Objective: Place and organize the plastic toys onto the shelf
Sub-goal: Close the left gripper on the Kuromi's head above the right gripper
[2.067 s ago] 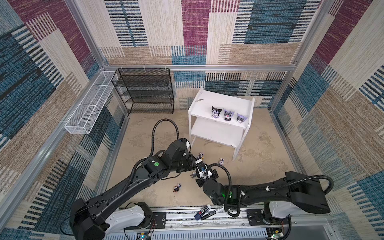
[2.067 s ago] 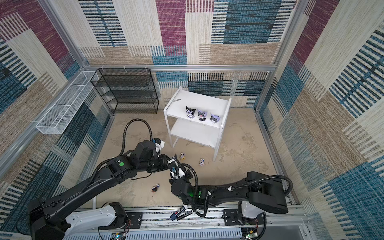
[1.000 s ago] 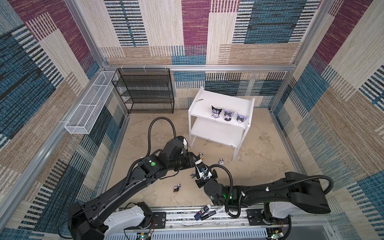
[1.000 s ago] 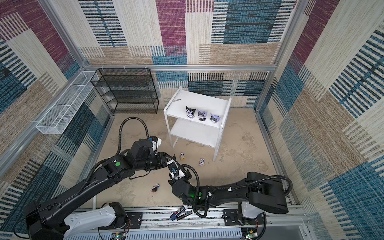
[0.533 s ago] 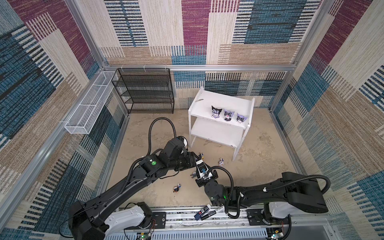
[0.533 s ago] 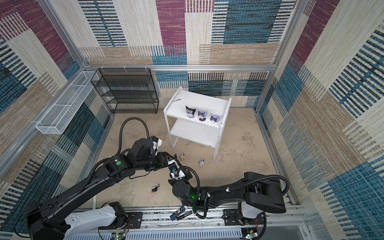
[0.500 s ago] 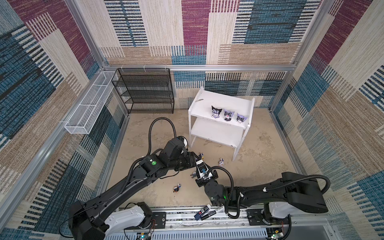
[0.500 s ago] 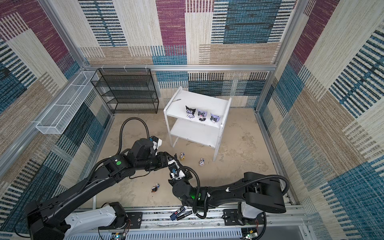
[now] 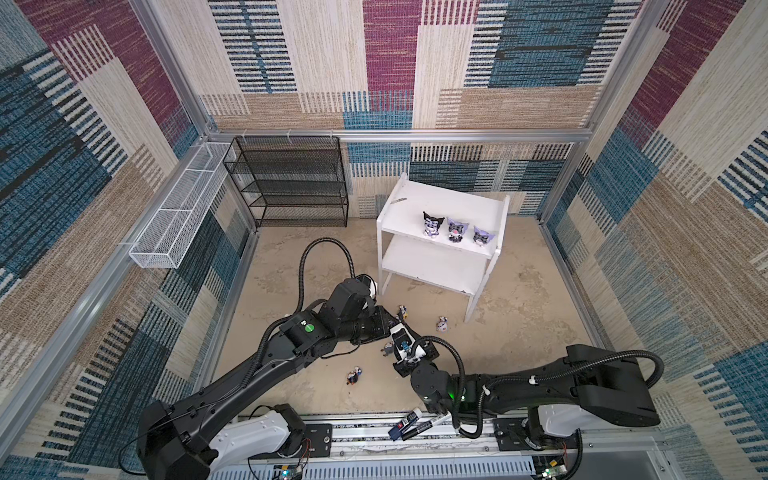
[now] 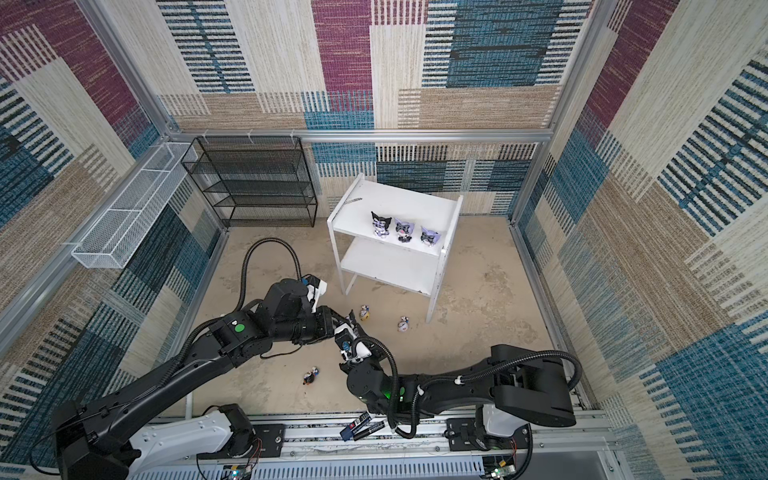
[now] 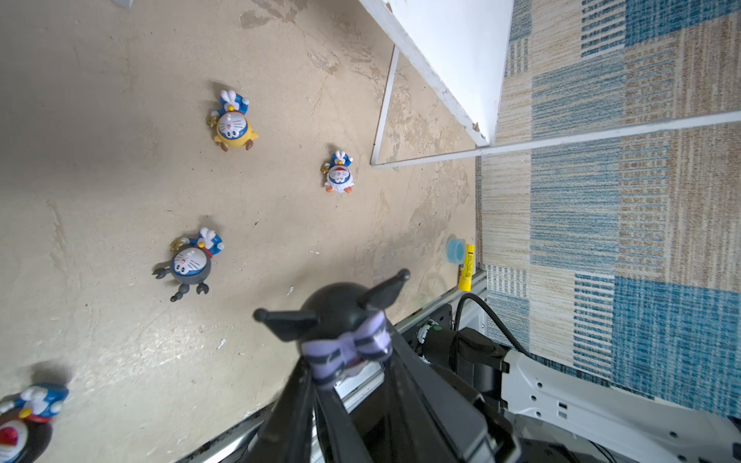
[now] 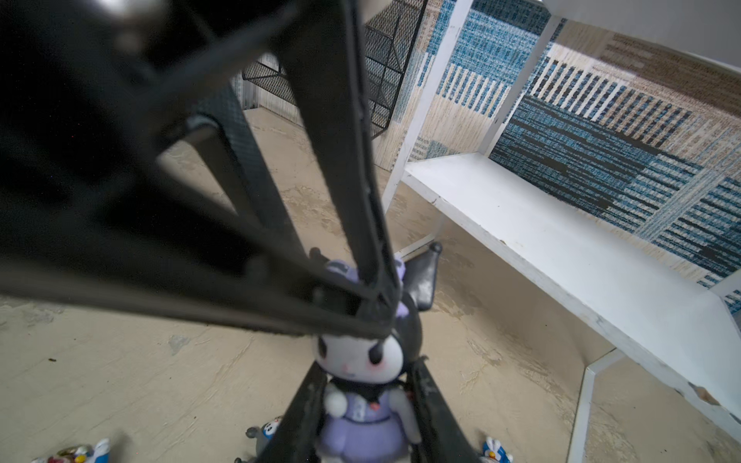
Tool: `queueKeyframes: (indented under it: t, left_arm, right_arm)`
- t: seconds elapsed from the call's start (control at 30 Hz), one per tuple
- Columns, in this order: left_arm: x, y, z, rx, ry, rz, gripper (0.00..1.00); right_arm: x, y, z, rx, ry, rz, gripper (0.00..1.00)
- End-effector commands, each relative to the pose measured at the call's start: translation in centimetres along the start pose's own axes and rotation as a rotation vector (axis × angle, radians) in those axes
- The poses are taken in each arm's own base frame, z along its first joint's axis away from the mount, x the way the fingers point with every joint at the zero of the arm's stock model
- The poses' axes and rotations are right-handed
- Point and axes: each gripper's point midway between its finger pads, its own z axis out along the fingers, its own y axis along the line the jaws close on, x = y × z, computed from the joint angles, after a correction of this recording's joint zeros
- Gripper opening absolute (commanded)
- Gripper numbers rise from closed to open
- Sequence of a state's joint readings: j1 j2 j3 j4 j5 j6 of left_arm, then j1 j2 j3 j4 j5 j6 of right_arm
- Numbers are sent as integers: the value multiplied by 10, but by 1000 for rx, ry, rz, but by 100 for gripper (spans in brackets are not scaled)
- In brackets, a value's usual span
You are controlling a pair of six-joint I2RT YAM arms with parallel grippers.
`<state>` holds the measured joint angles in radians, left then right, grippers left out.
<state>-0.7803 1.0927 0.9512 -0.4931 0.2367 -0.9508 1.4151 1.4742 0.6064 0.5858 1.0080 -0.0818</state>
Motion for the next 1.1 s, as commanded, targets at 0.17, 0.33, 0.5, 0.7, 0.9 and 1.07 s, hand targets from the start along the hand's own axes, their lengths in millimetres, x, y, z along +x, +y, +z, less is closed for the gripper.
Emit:
queueKeyframes:
  t: [0.17,0.33,0.5,0.7,0.9,1.07]
  left_arm:
    - [-6,-2,1,19,-33,-14,25]
    - [-7,-2,2,22,-33,-14,25]
    - [-9,-2,1,24,-42,-15,14]
    - [-8,2,1,11,-46,-12,12]
    - [-7,5,0,14,-51,-16,12]
    - [-8,3,-6,22,-64,-18,30]
  right_arm:
    - [-22,9,-7,-99,-68,126,0]
    - [-24,12,-7,-116,-76,119,0]
    - [-26,14,-9,-138,-84,129,0]
    - [-29,12,-17,-200,-111,192,0]
    - [-32,8,-23,-248,-140,240,0]
    - [-31,10,-22,-257,-134,227,0]
